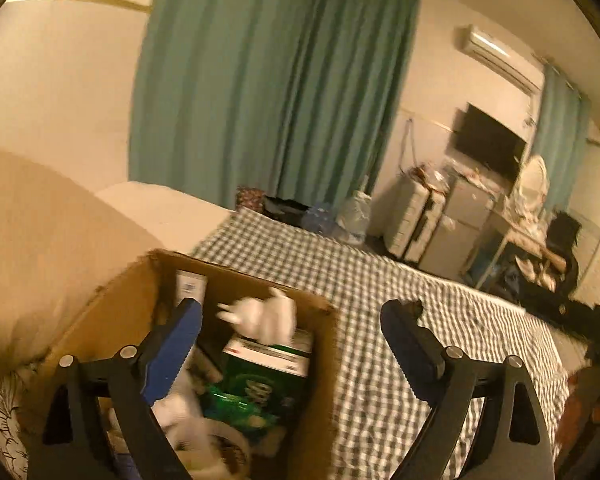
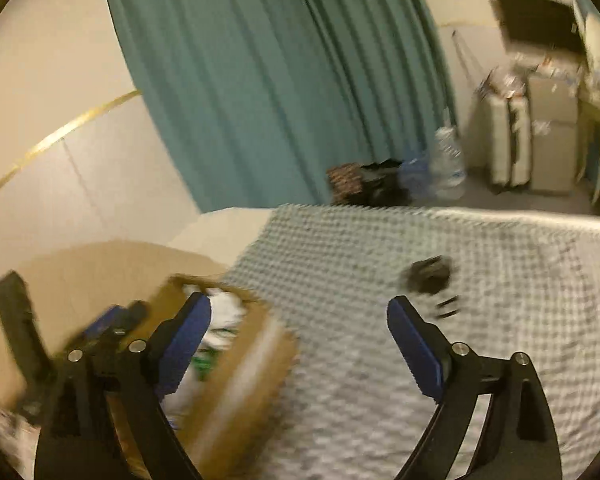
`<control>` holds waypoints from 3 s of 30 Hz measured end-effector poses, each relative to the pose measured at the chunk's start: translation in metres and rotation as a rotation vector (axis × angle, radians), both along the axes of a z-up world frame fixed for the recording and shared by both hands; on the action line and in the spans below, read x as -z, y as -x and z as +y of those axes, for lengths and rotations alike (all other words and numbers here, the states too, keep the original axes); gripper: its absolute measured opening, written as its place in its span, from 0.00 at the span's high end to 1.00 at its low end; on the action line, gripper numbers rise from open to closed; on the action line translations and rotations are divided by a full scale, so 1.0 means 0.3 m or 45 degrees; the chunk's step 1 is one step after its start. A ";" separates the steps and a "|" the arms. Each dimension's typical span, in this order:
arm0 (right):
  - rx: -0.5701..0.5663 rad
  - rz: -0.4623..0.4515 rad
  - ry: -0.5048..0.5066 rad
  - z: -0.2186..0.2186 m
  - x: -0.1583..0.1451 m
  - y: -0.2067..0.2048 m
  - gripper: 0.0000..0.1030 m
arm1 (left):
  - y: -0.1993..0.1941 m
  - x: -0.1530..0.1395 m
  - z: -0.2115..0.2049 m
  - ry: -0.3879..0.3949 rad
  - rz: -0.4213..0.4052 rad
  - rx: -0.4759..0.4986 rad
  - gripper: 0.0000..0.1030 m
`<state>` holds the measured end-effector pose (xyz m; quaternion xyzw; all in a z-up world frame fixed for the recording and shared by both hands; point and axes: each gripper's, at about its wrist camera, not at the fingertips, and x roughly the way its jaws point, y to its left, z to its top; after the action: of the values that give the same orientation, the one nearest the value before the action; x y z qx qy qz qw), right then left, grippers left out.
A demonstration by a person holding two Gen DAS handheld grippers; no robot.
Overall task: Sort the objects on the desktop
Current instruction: 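Drop the comb and green packet into the cardboard box, then grasp the black cup with the left tool, then carry the black cup toward the box while the right tool grasps the black hair tie, then drop the black cup and hair tie into the cardboard box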
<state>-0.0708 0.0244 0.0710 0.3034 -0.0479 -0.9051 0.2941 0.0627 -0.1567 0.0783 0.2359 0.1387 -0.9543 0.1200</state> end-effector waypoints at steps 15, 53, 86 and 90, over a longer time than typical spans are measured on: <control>0.353 0.030 -0.009 0.495 0.091 0.225 0.09 | 0.351 0.192 0.492 0.143 -0.191 0.324 0.00; 0.031 -0.251 -0.158 0.215 0.584 0.514 0.10 | 0.805 0.532 0.218 -0.140 -0.489 0.005 0.27; -0.304 -0.054 -0.064 -0.157 0.104 -0.089 0.94 | 0.260 0.006 0.016 -0.104 -0.210 0.195 0.27; -0.404 -0.102 -0.029 -0.378 0.104 -0.149 0.94 | 0.141 0.008 -0.166 -0.065 -0.220 0.093 0.27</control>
<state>-0.0260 -0.0890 0.0397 0.3463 -0.0007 -0.8350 0.4277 0.0203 -0.2064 0.0758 0.3253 0.1435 -0.9303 0.0907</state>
